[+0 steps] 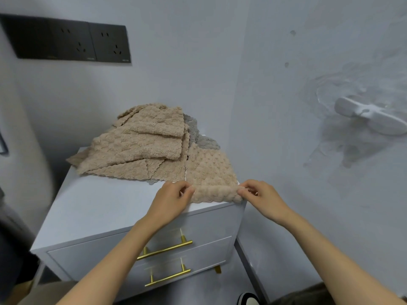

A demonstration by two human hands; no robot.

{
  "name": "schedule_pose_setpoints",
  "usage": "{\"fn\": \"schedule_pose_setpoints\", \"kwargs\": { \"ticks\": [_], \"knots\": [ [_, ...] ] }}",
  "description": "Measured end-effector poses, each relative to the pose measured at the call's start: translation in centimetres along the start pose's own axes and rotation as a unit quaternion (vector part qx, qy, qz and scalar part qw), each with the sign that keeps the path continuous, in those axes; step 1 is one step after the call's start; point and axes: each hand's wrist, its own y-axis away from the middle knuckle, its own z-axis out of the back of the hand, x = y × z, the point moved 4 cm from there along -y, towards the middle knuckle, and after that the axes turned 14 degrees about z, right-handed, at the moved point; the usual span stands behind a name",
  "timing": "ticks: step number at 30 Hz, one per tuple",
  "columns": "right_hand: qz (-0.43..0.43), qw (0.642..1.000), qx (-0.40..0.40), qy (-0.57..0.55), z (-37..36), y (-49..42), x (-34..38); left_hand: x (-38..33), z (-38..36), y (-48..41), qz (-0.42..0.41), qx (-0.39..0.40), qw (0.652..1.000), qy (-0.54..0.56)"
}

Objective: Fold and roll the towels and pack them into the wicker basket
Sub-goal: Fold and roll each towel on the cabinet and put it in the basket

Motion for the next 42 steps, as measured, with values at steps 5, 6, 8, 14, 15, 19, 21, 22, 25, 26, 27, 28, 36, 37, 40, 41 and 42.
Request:
{"fn": "schedule_pose_setpoints", "kwargs": {
  "ticks": [5, 6, 8, 14, 15, 19, 21, 22, 25, 26, 27, 28, 36, 37, 40, 41, 42],
  "knots": [
    [-0.076, 0.997, -0.022, -0.024, -0.5, -0.5, -0.3, 0.0, -0.2, -0.2, 0.047, -0.044, 0.997, -0.037],
    [-0.087, 0.995, -0.032, -0.025, -0.6, -0.6, -0.4, -0.2, -0.2, -0.1, 0.049, -0.058, 0.996, -0.043],
    [-0.100, 0.994, -0.051, -0.012, -0.6, -0.8, -0.2, -0.6, -0.1, 0.0, 0.051, -0.083, 0.993, -0.066],
    [-0.076, 0.988, -0.083, 0.104, -1.0, -1.0, 0.3, -1.5, 0.3, 0.3, -0.011, -0.105, 0.987, -0.118],
    [-0.055, 0.984, -0.087, 0.144, -1.0, -1.0, 0.6, -1.6, 0.2, 0.3, -0.041, -0.111, 0.986, -0.120],
    [0.130, 0.955, -0.092, 0.248, -1.7, -1.1, 2.6, -2.0, -0.4, 0.0, -0.164, -0.105, 0.975, -0.105],
    [0.220, 0.941, -0.057, 0.252, -2.6, -0.9, 3.3, -2.4, -0.6, 0.5, -0.210, -0.076, 0.969, -0.105],
    [0.246, 0.933, -0.037, 0.261, -3.0, -0.7, 3.5, -2.5, -0.6, 0.7, -0.221, -0.062, 0.967, -0.106],
    [0.279, 0.913, -0.010, 0.298, -3.5, -0.3, 3.5, -2.1, -0.7, 1.0, -0.222, -0.046, 0.967, -0.118],
    [0.278, 0.911, -0.003, 0.305, -3.6, -0.1, 3.4, -1.9, -0.7, 1.0, -0.220, -0.051, 0.966, -0.128],
    [0.276, 0.911, 0.005, 0.308, -3.6, 0.1, 3.4, -1.9, -0.6, 1.1, -0.215, -0.054, 0.966, -0.136],
    [0.273, 0.911, 0.009, 0.310, -3.5, 0.2, 3.3, -1.9, -0.5, 1.2, -0.202, -0.052, 0.968, -0.142],
    [0.184, 0.940, 0.049, 0.284, -2.2, 0.3, 2.0, -1.0, 0.8, 0.7, -0.136, 0.010, 0.984, -0.112],
    [0.173, 0.945, 0.055, 0.273, -2.2, 0.3, 1.9, -0.8, 0.7, 0.5, -0.121, 0.016, 0.987, -0.106],
    [0.138, 0.965, 0.051, 0.219, -2.1, 0.1, 1.8, -0.6, 0.6, 0.3, -0.094, 0.025, 0.991, -0.092],
    [0.120, 0.973, 0.047, 0.191, -2.0, -0.1, 1.7, -0.6, 0.6, 0.2, -0.089, 0.026, 0.992, -0.083],
    [0.096, 0.981, 0.044, 0.162, -1.9, -0.2, 1.5, -0.6, 0.7, 0.2, -0.080, 0.025, 0.994, -0.068]
  ]
}}
